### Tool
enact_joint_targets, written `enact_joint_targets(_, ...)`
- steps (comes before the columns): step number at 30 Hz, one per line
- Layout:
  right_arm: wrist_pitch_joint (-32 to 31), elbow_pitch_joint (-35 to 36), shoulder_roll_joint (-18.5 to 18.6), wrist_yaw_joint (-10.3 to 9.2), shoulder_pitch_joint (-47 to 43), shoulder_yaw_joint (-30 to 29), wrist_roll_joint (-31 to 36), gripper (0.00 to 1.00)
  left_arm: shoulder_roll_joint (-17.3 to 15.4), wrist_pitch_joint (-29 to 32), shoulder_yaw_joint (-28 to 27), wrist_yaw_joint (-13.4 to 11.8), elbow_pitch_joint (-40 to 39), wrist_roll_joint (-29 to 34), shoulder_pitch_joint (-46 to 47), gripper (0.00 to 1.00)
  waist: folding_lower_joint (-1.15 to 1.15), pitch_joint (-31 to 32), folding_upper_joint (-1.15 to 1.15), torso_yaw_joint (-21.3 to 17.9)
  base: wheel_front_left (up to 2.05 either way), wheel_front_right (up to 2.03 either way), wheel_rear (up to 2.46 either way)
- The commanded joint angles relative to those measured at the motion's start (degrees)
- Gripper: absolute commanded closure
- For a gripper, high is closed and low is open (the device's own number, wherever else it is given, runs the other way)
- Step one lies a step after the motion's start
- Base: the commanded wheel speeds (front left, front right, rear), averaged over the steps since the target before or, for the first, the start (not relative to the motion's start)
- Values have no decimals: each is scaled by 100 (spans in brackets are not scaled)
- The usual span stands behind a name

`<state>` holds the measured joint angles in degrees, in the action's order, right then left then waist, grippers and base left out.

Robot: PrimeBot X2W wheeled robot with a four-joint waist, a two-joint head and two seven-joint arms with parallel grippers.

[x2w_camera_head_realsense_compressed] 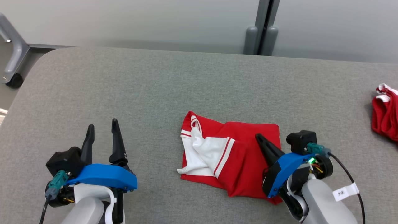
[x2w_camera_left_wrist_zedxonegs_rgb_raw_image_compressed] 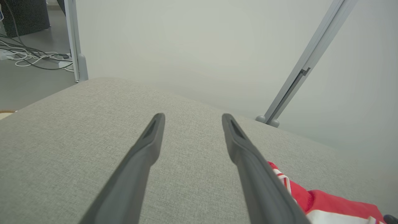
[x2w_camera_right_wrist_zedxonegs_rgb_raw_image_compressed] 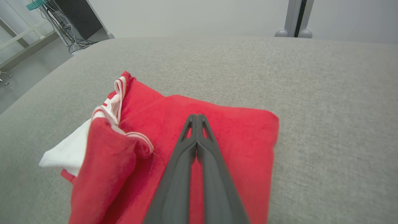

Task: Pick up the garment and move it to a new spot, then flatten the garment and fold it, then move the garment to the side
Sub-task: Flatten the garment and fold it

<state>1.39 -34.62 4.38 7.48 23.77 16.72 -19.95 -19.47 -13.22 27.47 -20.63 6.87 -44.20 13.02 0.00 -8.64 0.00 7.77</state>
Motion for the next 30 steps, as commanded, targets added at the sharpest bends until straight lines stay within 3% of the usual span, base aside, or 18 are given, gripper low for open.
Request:
enact_joint_targets(1,32,-1,2,3,-69,3,26,100,-20,-27,-32,-9,-18,-2,-46,0,0,-21,0,32,0,0,0)
enact_joint_targets(10,45,130,-137,3,-288,483,-179,100,-87,-59,-157,-65,-153,-44,-141,0,0,-49,0,267,0,0,0)
enact_joint_targets(25,-200,-155,-140,3,320,2715,-971,100,-24,-113,-239,-54,-127,-72,-160,0,0,-148,0,414,0,0,0)
enact_joint_targets(30,5,-323,-139,2,497,3102,-1049,100,-3,-131,-243,-15,-76,-69,-161,0,0,-125,0,327,0,0,0)
